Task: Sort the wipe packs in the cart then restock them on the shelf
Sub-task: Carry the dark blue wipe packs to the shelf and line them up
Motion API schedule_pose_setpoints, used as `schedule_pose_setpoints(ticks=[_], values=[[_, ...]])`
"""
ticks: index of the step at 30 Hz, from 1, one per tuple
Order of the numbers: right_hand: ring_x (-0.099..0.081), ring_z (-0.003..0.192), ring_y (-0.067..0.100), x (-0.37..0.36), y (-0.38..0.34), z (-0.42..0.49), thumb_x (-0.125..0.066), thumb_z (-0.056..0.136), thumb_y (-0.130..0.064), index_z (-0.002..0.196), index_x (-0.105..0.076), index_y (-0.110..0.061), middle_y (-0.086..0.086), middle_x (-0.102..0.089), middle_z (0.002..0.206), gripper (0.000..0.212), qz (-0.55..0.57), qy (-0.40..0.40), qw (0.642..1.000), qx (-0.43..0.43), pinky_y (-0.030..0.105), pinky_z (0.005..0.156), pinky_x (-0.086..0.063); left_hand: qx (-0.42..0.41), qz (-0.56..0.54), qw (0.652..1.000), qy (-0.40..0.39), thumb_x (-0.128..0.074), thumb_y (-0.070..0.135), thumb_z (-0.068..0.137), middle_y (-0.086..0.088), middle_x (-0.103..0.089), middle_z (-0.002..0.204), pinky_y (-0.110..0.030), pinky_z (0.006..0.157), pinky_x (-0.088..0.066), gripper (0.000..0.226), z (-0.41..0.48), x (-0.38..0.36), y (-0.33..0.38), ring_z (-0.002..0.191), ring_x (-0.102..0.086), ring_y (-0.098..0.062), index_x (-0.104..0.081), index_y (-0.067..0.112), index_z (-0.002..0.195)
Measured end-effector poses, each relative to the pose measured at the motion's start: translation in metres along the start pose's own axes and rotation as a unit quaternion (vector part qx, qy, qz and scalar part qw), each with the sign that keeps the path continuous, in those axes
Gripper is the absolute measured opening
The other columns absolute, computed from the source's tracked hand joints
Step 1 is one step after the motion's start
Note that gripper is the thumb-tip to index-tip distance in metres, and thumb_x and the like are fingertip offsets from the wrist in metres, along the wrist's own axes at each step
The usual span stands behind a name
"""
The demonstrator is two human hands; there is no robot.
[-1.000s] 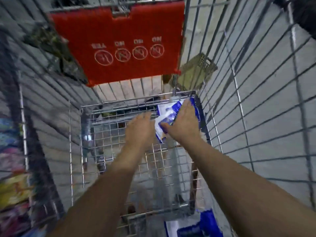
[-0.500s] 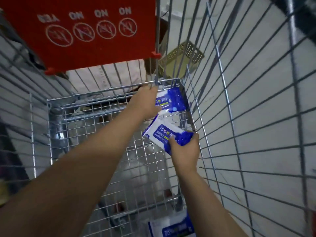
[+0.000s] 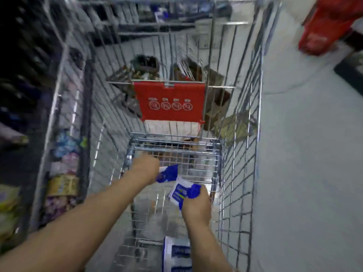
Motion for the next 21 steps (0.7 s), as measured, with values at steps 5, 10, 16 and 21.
schedule_pose_setpoints(ticks=[5, 10, 16, 21], values=[[-0.059, 0.065, 0.022, 0.039, -0.088, -0.083, -0.054, 0.08, 0.01, 0.075, -0.051, -0.021, 0.008, -0.062, 0.078, 0.032, -0.011, -0.184, 0.973, 0.138, 0.032, 0.056, -0.056, 0.101, -0.109, 0.989, 0.02, -0.056, 0.009, 0.087, -0.016, -0.059, 0.124, -0.033, 0.088, -0.043, 0.029, -0.146, 0.053, -0.063, 0.114, -0.056, -0.031, -0.057, 0.007, 0.117], [-0.056, 0.062, 0.016, 0.077, -0.154, -0.186, -0.056, 0.083, 0.013, 0.086, -0.053, -0.018, 0.005, -0.06, 0.08, 0.032, -0.075, -0.333, 0.913, 0.222, 0.026, 0.047, -0.049, 0.113, -0.264, 0.952, 0.106, -0.062, 0.001, 0.079, -0.011, -0.06, 0.119, -0.021, 0.067, -0.032, 0.048, -0.293, 0.09, -0.1, 0.105, -0.056, -0.024, -0.052, 0.012, 0.125], [-0.063, 0.095, 0.026, 0.076, -0.208, -0.325, -0.064, 0.078, 0.011, 0.098, -0.059, -0.016, 0.009, -0.066, 0.1, 0.035, -0.145, -0.465, 0.815, 0.314, 0.044, 0.086, -0.053, 0.132, -0.36, 0.899, 0.213, -0.061, -0.002, 0.078, 0.007, -0.058, 0.119, -0.025, 0.084, -0.044, 0.062, -0.462, 0.098, -0.143, 0.108, -0.057, -0.016, -0.047, 0.029, 0.13], [-0.061, 0.078, 0.024, 0.042, -0.221, -0.448, -0.059, 0.071, 0.017, 0.077, -0.058, -0.019, 0.005, -0.063, 0.077, 0.037, -0.158, -0.553, 0.736, 0.357, 0.035, 0.068, -0.052, 0.212, -0.373, 0.852, 0.3, -0.05, -0.008, 0.086, 0.006, -0.055, 0.122, -0.015, 0.081, -0.034, 0.055, -0.601, 0.089, -0.172, 0.111, -0.05, -0.01, -0.049, 0.021, 0.132]])
Point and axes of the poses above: each hand's wrist, its own z-axis towards the middle knuckle, its own x-axis out of the back of the hand, y = z × x, the point moved 5 cm from there along z, towards the middle knuckle
